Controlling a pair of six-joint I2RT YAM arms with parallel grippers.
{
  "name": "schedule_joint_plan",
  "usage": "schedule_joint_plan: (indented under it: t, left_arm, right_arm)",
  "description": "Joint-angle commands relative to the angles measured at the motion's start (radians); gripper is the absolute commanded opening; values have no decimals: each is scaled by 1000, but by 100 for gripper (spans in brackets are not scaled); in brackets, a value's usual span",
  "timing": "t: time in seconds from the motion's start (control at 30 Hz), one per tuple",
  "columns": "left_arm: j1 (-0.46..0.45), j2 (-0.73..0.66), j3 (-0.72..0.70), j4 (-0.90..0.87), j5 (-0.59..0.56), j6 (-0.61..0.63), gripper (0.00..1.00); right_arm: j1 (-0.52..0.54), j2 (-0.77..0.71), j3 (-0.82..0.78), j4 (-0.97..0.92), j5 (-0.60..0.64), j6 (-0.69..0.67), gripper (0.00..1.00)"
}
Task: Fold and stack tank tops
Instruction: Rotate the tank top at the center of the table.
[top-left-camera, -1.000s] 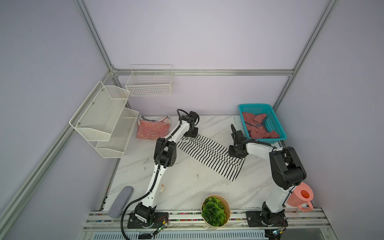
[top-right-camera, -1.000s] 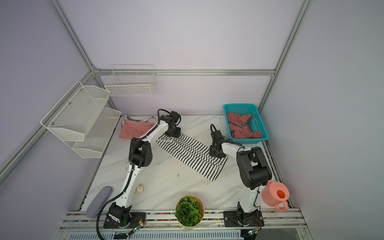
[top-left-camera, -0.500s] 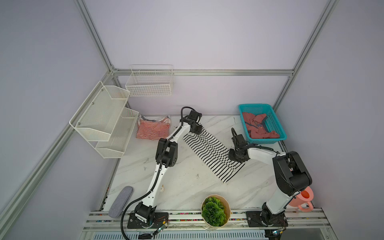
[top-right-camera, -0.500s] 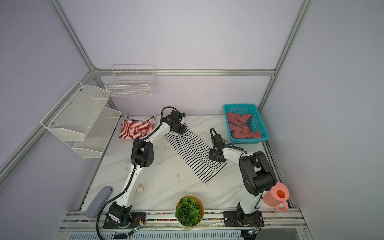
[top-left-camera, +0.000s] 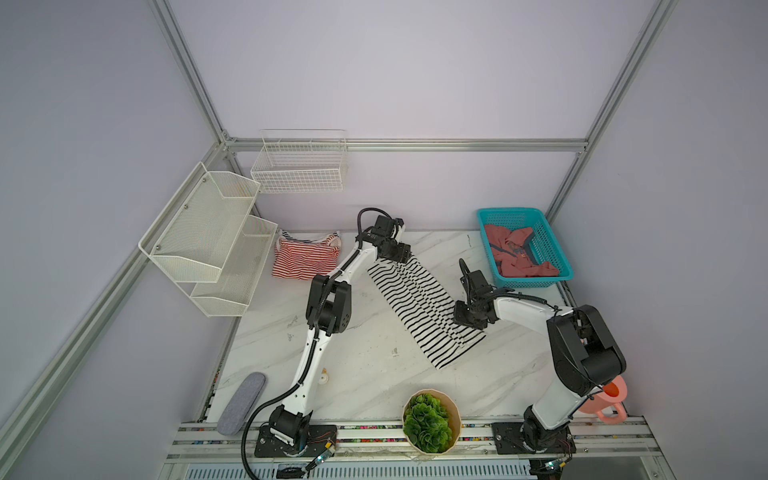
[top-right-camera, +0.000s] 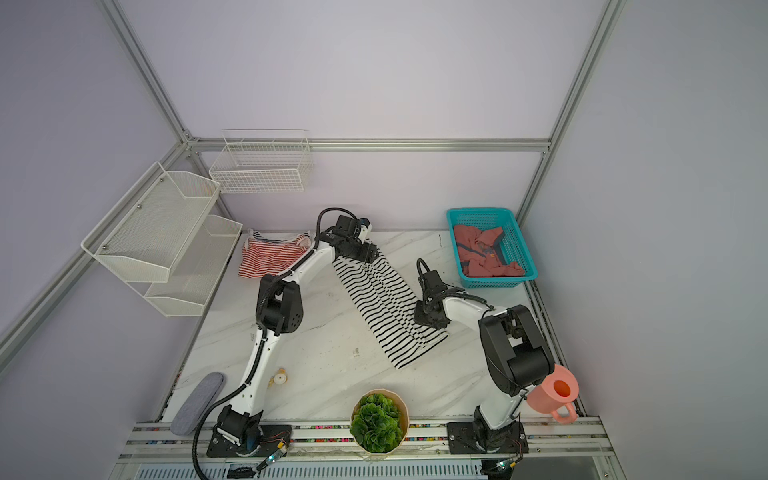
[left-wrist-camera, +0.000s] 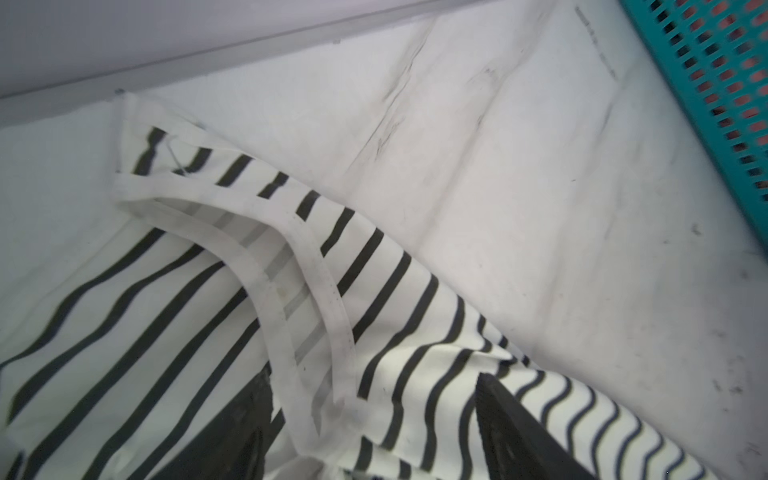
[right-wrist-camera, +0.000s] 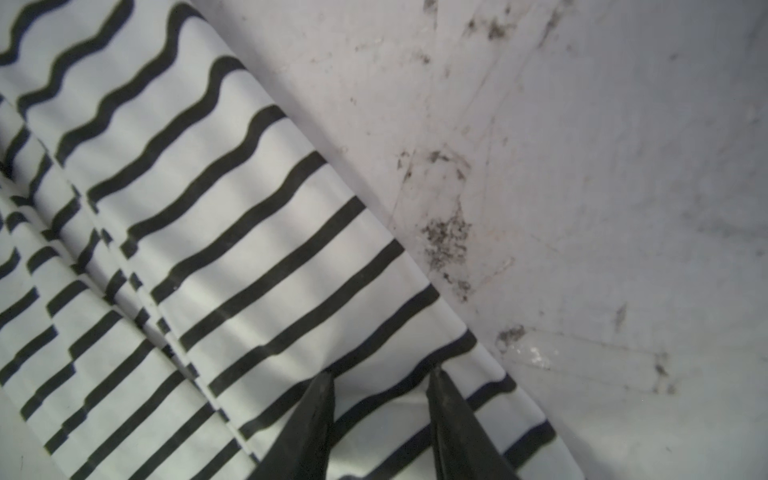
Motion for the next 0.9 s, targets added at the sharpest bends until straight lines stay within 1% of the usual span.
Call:
schedule_joint_plan:
  t: [0.0,0.1,0.23,0.3,0.43,0.5,0.57,0.6,0.73,0.87]
  left_arm:
    - [5,-204,-89,58,53,-75,79]
    - [7,-301,-191,58,51,-131,82]
    - [3,-408,-369,50,27,-211,81]
    - [5,-445,-461,31,13,-260,77]
    - [4,-467,-614,22,36,-359,62]
    - [2,-457,-655,22,60,-377,57]
    - [0,-442,-683,22,55,-392,53]
    - [-3,-434,-692,22,48,-397,51]
    - [-4,-398,-706,11,12,-406,48]
    - [0,-339,-671,-13,-28,-403,48]
  right_arm:
    - [7,18,52,-115,26,-44,44]
    - [7,27,87,-137,40,-56,46]
    - [6,39,106,-150,65,-76,47]
    - [6,41,106,-154,77,-88,47]
    - [8,41,104,-162,103,-109,48]
    - [7,43,106,-167,106,-120,44]
    - [7,44,106,-170,103,-133,39]
    - [7,43,104,-171,103,-138,34]
    - [6,37,80,-167,99,-156,21]
    - [7,44,43,-149,66,-159,19]
